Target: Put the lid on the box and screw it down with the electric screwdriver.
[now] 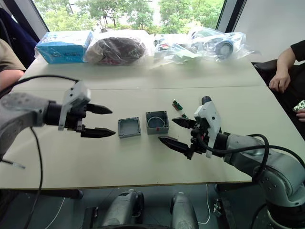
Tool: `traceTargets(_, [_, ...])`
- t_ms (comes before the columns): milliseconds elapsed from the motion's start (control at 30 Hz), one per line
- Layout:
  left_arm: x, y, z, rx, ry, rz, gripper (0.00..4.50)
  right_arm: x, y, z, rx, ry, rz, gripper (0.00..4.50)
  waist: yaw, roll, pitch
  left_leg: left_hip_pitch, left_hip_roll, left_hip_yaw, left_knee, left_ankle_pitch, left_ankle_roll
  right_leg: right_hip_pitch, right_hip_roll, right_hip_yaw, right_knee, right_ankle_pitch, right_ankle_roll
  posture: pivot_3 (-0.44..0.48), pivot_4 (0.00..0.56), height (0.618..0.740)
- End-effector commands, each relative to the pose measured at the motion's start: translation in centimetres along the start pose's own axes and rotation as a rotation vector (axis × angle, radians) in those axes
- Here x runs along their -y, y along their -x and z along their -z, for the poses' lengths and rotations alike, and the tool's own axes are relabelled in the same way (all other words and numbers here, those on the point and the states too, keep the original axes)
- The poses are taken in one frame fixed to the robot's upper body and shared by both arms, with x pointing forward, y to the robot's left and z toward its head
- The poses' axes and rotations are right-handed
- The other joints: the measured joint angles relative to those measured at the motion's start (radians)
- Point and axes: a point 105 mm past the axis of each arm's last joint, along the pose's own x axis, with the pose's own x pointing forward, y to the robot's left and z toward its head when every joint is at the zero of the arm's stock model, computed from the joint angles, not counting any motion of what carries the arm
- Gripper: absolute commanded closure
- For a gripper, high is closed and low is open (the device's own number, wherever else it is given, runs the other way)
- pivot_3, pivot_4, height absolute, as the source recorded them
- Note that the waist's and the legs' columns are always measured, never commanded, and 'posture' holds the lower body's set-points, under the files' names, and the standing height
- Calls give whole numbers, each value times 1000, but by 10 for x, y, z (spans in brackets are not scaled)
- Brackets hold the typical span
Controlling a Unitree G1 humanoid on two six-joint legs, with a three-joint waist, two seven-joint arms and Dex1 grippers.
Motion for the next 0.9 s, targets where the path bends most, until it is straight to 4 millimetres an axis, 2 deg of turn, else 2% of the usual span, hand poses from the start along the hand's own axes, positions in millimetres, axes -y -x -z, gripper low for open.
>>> traceTargets(33, [-11,-24,-13,-76,-104,68,16,-8,2,-1,-18,50,7,81,6,0,0,-1,0,1,0,0,0,-1,0,0,1,0,0,0,150,740])
traceTargets(100, [-16,-29,-16,-85,-99,79,16,-9,1,2,-33,55,9,81,3,-1,0,-2,0,2,1,0,0,-2,1,0,1,0,1,0,150,740])
traceTargets(233, [-13,-81,-37,-126,-129,169,16,-15,9,23,-134,53,16,81,12,-1,1,-3,2,0,2,0,0,-3,3,0,2,0,1,0,150,740])
traceTargets(467, [-8,-126,-43,-190,-159,224,16,-23,12,28,-149,59,36,81,-1,-2,1,-3,2,-2,3,0,1,-4,3,3,2,-1,2,0,150,740])
traceTargets(667, [-5,-143,-34,-255,-185,233,16,-24,13,29,-134,60,82,81,5,-2,1,-4,3,-3,3,0,1,-5,5,3,4,0,4,0,150,740])
traceTargets(900, [-7,-152,-20,-302,-183,221,16,-22,11,27,-106,61,131,81,7,-2,1,-4,3,-3,3,0,1,-5,4,3,4,-1,2,0,150,740])
